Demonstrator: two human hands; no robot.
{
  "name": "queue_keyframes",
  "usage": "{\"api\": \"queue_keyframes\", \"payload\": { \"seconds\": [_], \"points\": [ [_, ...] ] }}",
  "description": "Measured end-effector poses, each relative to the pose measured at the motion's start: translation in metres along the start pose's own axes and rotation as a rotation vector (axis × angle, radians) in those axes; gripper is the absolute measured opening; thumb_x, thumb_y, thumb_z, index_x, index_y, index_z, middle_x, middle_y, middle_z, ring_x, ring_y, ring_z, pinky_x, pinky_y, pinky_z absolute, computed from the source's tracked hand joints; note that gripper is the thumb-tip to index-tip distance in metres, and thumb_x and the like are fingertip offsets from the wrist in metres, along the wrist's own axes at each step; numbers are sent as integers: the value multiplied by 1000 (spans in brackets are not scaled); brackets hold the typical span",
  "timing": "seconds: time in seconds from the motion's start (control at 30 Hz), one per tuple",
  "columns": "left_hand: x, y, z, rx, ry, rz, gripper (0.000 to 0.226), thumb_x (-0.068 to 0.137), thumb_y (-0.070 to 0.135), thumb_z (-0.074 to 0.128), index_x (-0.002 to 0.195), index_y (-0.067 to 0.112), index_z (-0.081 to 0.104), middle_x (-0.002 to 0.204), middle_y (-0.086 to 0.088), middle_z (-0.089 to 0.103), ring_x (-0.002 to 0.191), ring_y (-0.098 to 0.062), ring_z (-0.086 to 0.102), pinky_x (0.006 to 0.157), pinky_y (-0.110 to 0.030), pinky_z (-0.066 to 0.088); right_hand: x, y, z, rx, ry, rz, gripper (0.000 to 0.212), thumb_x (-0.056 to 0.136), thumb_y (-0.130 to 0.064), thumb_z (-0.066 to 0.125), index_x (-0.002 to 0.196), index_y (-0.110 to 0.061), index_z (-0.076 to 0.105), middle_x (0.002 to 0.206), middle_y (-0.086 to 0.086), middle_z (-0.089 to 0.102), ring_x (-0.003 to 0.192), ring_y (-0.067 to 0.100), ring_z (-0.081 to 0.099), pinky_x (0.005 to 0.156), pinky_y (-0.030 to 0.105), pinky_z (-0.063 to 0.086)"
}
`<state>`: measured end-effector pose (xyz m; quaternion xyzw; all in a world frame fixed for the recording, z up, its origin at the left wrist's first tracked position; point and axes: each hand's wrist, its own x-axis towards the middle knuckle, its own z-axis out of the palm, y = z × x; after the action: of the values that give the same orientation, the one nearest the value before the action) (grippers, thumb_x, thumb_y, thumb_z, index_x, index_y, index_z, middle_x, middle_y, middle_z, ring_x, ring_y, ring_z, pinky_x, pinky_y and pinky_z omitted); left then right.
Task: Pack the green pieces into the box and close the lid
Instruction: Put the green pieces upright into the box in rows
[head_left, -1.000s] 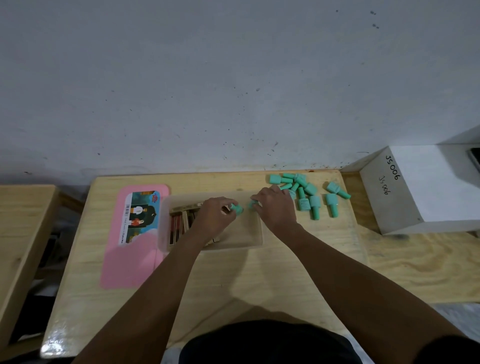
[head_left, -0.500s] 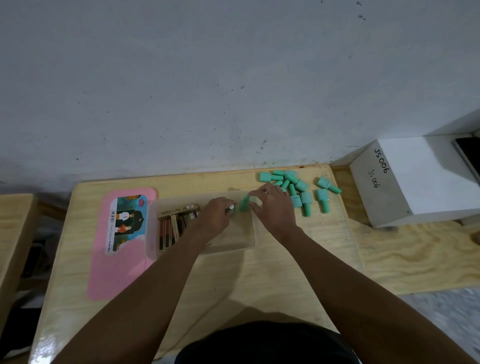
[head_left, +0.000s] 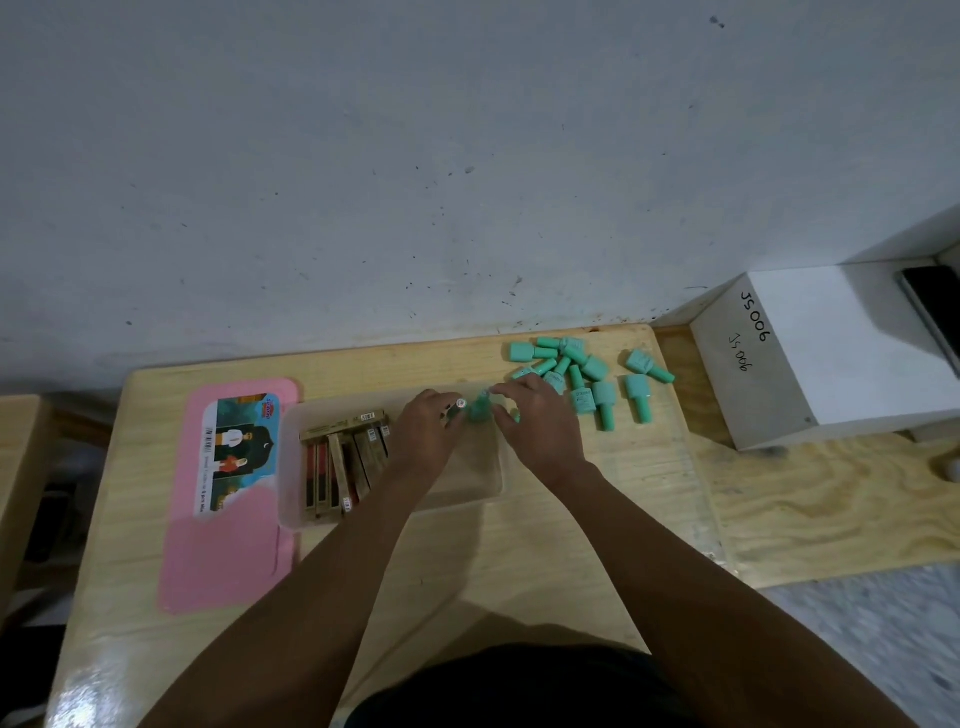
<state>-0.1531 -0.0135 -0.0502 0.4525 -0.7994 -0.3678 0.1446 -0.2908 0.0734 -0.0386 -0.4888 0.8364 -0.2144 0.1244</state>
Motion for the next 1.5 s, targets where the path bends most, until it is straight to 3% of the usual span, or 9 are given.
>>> {"api": "queue_keyframes", "payload": {
  "seconds": [0.33, 0.5, 0.83, 0.93, 1.0, 1.07, 1.23, 1.4, 1.5],
  "points": [
    [-4, 2, 7, -22, 64, -46, 24, 90, 13, 60, 112, 8, 68, 105, -8, 65, 90, -23, 63, 74, -27, 47, 4, -1, -2, 248, -75, 108, 31, 93, -23, 61, 124, -17, 63, 109, 1, 59, 76, 7, 57, 78, 29, 54],
    [-6, 7, 8, -67, 194, -122, 22, 86, 20, 67, 107, 13, 71, 97, -4, 73, 86, -20, 67, 69, -24, 46, 5, 0, 1, 282, -73, 118, 31, 93, -21, 61, 124, -16, 64, 106, 1, 58, 77, 12, 60, 79, 29, 54],
    [-1, 2, 7, -33, 172, -150, 27, 86, 27, 67, 110, 17, 72, 99, -3, 76, 86, -18, 70, 74, -31, 56, 5, 1, 4, 478, -58, 294, 30, 90, -20, 67, 119, -11, 68, 108, 6, 71, 92, 9, 62, 85, 19, 49],
    [0, 2, 6, -38, 173, -173, 27, 85, 28, 68, 109, 17, 71, 98, -2, 76, 87, -17, 70, 76, -34, 57, 2, 2, 0, 505, -81, 309, 32, 90, -21, 67, 120, -9, 67, 111, 6, 71, 97, 12, 65, 89, 22, 51],
    [1, 4, 4, -28, 177, -175, 26, 84, 31, 69, 107, 18, 70, 95, 1, 75, 83, -17, 69, 72, -35, 57, -3, 6, -6, 523, -99, 320, 32, 92, -22, 66, 122, -11, 66, 111, 4, 70, 93, 9, 63, 84, 19, 53],
    [-1, 7, -1, 14, 198, -140, 26, 82, 33, 69, 104, 18, 69, 91, 3, 71, 80, -16, 65, 65, -30, 52, -10, 14, -13, 514, -101, 328, 31, 93, -22, 65, 122, -12, 66, 109, 0, 68, 87, 6, 61, 75, 8, 48],
    [-3, 18, -13, 268, 332, 220, 26, 84, 30, 64, 102, 11, 69, 92, -4, 62, 83, -22, 59, 64, -34, 51, -34, 51, -32, 376, -15, 414, 29, 94, -26, 62, 121, -18, 67, 111, -2, 69, 83, 5, 59, 82, 26, 50],
    [-11, 68, 16, 189, 66, 306, 21, 88, 34, 59, 99, 20, 71, 88, 4, 65, 81, -15, 60, 59, -22, 36, -49, 95, -50, 262, 35, 545, 26, 94, -33, 59, 117, -25, 68, 111, -4, 70, 85, 8, 62, 76, 28, 48],
    [-11, 95, 45, 167, -64, 307, 23, 88, 33, 58, 103, 20, 70, 92, 2, 66, 87, -19, 61, 64, -26, 40, -49, 115, -58, 193, 1, 577, 28, 94, -37, 57, 118, -28, 66, 112, -7, 69, 88, 9, 61, 74, 28, 46]
  ]
}}
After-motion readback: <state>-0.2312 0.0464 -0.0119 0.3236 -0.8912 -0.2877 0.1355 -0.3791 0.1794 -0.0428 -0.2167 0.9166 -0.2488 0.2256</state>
